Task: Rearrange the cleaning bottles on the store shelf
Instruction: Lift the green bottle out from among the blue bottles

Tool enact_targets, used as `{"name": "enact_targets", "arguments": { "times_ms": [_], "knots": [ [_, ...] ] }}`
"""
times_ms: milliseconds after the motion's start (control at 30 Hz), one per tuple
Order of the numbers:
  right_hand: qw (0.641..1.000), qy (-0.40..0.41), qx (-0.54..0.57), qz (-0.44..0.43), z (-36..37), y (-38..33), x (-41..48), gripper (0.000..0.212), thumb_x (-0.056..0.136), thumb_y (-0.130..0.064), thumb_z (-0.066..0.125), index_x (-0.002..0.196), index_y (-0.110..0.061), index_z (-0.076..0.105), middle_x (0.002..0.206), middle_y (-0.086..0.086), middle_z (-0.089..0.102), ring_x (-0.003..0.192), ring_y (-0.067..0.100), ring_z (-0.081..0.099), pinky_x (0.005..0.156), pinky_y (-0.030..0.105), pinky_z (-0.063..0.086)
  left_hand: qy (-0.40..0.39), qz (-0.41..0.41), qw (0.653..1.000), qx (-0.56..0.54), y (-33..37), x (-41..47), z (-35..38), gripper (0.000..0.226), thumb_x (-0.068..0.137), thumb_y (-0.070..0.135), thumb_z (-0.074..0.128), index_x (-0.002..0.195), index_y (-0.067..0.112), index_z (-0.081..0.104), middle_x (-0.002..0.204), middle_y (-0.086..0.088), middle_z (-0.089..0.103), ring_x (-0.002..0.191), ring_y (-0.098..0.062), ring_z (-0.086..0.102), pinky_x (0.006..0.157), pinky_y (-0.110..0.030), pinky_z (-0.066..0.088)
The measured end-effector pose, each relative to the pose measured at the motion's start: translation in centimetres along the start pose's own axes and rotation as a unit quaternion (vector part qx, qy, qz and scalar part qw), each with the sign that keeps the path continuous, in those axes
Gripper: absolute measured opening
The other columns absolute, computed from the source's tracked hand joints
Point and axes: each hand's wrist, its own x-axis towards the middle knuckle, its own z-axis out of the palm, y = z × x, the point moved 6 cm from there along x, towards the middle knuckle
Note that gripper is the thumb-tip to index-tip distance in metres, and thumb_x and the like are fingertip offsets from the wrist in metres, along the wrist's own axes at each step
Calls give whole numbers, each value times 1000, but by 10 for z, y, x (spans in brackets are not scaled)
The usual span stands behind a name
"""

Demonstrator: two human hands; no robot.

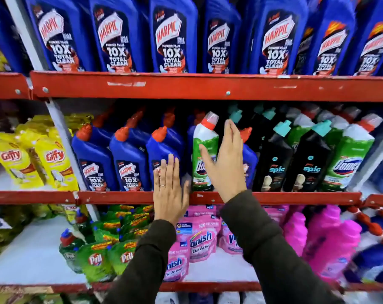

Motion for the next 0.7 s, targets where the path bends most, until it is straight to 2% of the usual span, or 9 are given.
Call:
{"name": "enact_targets", "arguments": {
  "times_ms": [67, 133, 233, 300, 433, 567, 700],
  "knots": [
    [999, -7, 17, 37, 13, 3, 10, 81, 98, -34, 64, 158, 2, 22, 165, 20, 25, 154, 32, 22, 123, 25, 13, -9, -3, 1000, 23, -9, 2, 11, 78, 104, 32, 36, 165, 8, -5, 173, -8, -13, 161, -21, -9, 131, -40, -3],
    [997, -16, 11, 71, 21, 5, 17, 78, 96, -35, 66, 155, 2, 30, 160, 20, 34, 149, 35, 32, 120, 30, 22, -9, 20, 999, 45, -15, -4, 21, 78, 104, 32, 34, 164, 7, -10, 172, -10, -16, 160, -22, -11, 131, -40, -5],
    [997, 1, -15, 79, 31, 8, 22, 70, 93, -43, 69, 145, -3, 46, 141, 15, 53, 128, 34, 51, 106, 37, 39, -1, 49, 998, 47, -23, -8, 34, 69, 111, 35, 22, 164, 6, -10, 172, -11, -17, 160, -22, -12, 131, -40, -8],
    [996, 10, -31, 77, 33, 6, 25, 68, 90, -51, 69, 139, -7, 51, 130, 12, 57, 117, 33, 57, 95, 40, 45, 17, 59, 997, 49, -27, -10, 39, 66, 112, 37, 15, 164, 6, -10, 172, -11, -17, 160, -22, -12, 131, -40, -8],
    [997, 27, -12, 70, 31, 4, 24, 57, 89, -51, 70, 127, -10, 57, 120, 7, 59, 108, 29, 60, 83, 37, 45, 38, 42, 998, 35, -30, -12, 38, 66, 113, 38, 18, 165, 7, -7, 172, -9, -15, 161, -20, -10, 131, -38, -5],
    [993, 100, 35, 42, 1, -14, 20, 54, 87, -51, 73, 122, -13, 59, 111, -2, 61, 99, 12, 56, 76, 20, 36, 51, 26, 998, 22, -37, -13, 37, 65, 112, 36, 20, 165, 6, -5, 173, -9, -14, 161, -21, -9, 131, -39, -5],
    [993, 109, 24, 28, -25, -27, 16, 55, 85, -55, 74, 119, -14, 62, 108, -3, 65, 97, 13, 60, 79, 24, 44, 48, 28, 998, 14, -37, -12, 39, 65, 112, 33, 21, 165, 7, -6, 172, -9, -14, 161, -21, -9, 131, -40, -5]
  ]
}}
